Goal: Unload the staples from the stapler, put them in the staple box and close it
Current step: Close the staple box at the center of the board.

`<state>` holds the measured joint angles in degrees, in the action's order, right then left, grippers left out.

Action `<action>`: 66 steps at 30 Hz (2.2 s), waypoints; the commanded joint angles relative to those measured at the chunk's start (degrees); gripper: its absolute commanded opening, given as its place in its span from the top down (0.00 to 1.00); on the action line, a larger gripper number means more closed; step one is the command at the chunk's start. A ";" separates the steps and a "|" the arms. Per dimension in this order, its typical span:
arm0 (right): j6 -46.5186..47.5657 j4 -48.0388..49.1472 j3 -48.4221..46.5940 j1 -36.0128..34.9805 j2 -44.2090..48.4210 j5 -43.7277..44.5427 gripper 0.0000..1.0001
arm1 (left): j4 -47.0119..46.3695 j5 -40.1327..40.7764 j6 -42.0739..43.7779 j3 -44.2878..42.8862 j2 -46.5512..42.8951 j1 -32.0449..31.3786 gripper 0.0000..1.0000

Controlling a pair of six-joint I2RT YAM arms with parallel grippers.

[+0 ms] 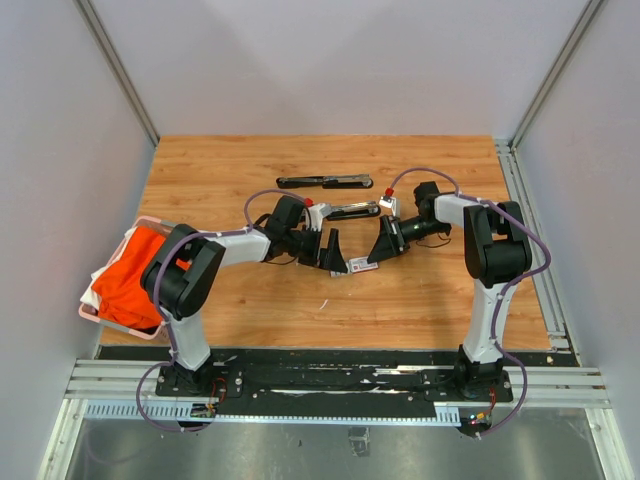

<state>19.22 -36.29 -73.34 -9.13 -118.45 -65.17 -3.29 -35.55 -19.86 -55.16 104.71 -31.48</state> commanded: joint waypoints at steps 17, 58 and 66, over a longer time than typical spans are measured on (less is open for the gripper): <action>0.30 0.69 2.28 -1.42 -1.47 5.42 0.19 | 12.06 0.35 6.07 -0.67 1.03 -0.22 0.02; -0.68 1.95 2.65 -3.89 -1.67 5.80 0.19 | 5.85 -1.17 3.97 -3.69 6.23 -1.87 0.02; -2.74 1.50 0.98 -3.01 0.41 13.17 0.19 | 10.22 5.86 6.96 -3.46 4.56 -0.71 0.02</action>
<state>16.84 -34.35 -72.44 -10.48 -117.49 -63.83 3.77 -41.80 -17.61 -59.22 107.68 -32.71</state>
